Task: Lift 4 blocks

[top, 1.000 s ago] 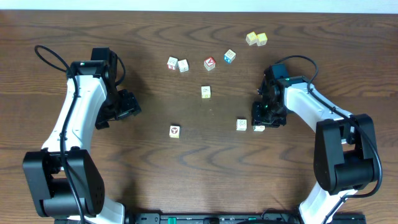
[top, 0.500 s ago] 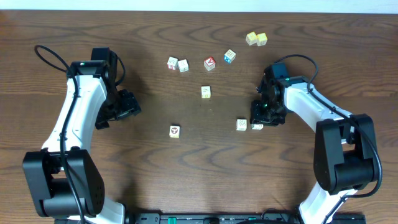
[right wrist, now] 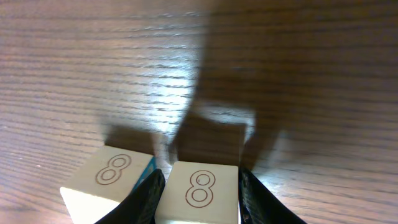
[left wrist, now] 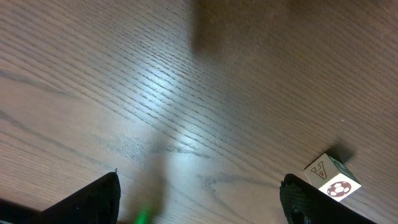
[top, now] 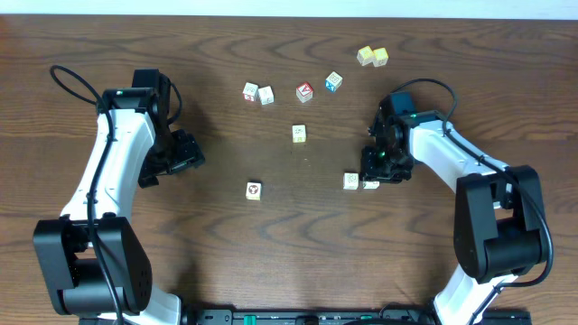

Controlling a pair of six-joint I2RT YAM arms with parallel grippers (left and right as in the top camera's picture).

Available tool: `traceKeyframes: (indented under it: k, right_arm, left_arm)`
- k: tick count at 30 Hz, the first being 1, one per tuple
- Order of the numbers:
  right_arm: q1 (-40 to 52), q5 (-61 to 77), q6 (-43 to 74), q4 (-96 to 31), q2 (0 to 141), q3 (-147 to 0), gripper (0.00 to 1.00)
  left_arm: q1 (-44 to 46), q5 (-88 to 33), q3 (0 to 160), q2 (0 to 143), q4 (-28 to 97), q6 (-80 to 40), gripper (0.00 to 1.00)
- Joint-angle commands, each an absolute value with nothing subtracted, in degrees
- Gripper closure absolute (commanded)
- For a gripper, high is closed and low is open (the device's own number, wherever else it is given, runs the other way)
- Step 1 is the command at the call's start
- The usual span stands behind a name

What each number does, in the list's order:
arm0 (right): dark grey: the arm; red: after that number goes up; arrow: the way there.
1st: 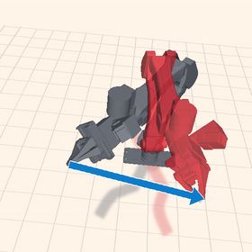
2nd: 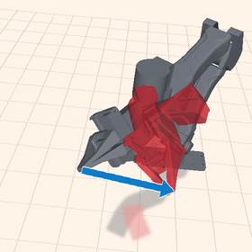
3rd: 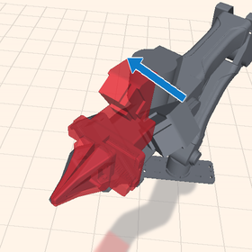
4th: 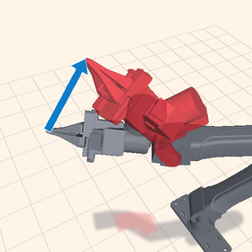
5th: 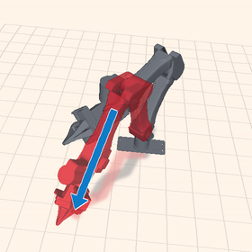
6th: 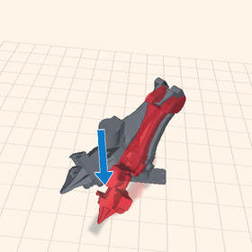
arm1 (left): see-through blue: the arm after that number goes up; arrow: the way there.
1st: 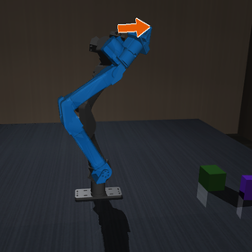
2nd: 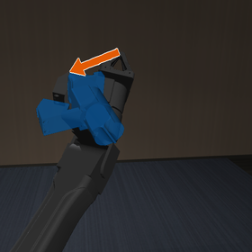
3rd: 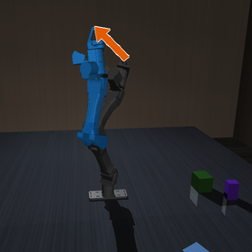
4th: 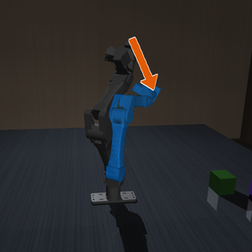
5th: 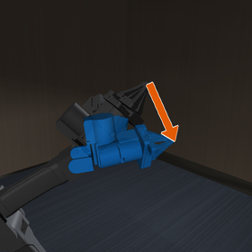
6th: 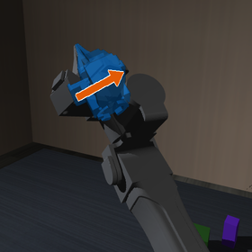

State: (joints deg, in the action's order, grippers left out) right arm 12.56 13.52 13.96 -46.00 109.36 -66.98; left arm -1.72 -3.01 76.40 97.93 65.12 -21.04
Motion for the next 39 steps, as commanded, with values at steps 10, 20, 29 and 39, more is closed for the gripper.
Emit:
traceKeyframes:
  k: [10,20,29,39]
  right_arm:
    - [13.6,10.6,14.6,-46.5,109.3,-66.7,0.65]
    - [13.6,10.5,17.2,-46.0,109.3,-66.7,0.65]
    - [13.6,10.6,18.9,-45.9,109.3,-66.7,0.64]
    - [14.0,10.6,18.3,-45.6,109.3,-66.7,0.64]
  left_arm:
    - [-1.7,-2.3,76.0,97.7,65.3,-21.5,0.18]
    - [-1.7,-2.3,76.0,97.7,65.3,-21.5,0.18]
    - [-1.7,-2.3,76.0,97.7,65.3,-21.5,0.18]
    - [-1.7,-2.3,76.0,97.7,65.3,-21.5,0.18]
